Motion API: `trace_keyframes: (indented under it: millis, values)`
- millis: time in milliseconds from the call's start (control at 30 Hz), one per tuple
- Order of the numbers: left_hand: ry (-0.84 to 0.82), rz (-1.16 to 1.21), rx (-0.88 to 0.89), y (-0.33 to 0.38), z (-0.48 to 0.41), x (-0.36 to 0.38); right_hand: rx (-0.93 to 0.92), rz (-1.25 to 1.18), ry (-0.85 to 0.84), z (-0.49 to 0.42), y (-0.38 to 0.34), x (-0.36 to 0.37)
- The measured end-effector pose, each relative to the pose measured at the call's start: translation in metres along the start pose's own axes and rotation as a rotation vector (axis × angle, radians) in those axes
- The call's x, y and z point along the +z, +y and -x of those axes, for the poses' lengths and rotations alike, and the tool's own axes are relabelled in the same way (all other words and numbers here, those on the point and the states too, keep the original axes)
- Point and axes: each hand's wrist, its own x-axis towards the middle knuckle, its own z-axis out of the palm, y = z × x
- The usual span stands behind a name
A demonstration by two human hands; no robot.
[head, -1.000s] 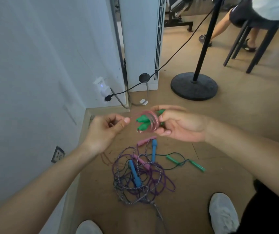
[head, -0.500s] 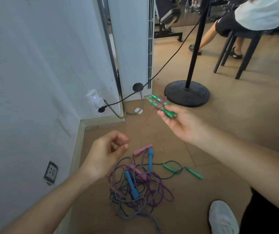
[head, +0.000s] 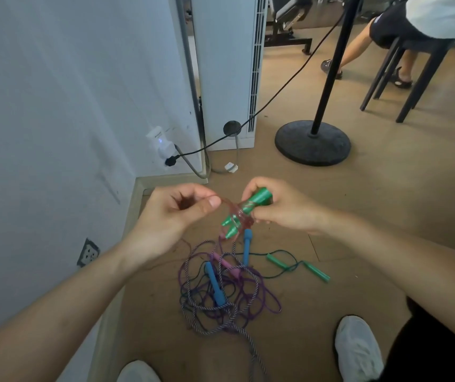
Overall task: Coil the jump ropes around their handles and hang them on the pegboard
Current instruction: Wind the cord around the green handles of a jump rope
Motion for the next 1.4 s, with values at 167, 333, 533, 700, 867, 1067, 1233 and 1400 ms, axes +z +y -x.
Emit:
trace_keyframes:
  millis: [167, 333, 533, 700, 867, 1067, 1233, 1400]
  values:
    - [0.140, -0.018, -0.036, -0.003, -0.003, 0.002, -0.028, -0.129, -0.193, 0.007, -0.014, 0.007]
    - [0.180, -0.056, 0.016, -0.005, -0.005, 0.004, -0.069, -0.182, -0.247, 0.009, -0.015, 0.017]
    - [0.214, -0.051, -0.009, -0.010, -0.007, -0.001, -0.021, -0.317, -0.161, 0.008, -0.016, 0.020]
    - [0.183, -0.062, -0.042, -0.026, -0.010, -0.018, 0.064, -0.666, -0.163, 0.006, -0.018, 0.002]
    - [0.141, -0.111, -0.105, -0.044, -0.008, -0.022, 0.192, -1.085, 0.096, 0.004, -0.025, -0.013]
    - [-0.100, -0.305, -0.091, -0.048, 0.001, -0.011, 0.172, -1.281, 0.236, -0.005, -0.016, -0.019]
    - [-0.287, -0.420, 0.014, -0.024, 0.008, 0.001, 0.095, -1.013, 0.338, -0.010, -0.001, -0.019]
    - [-0.375, -0.554, 0.180, -0.013, 0.012, 0.006, 0.003, -0.659, 0.351, -0.011, 0.014, -0.013]
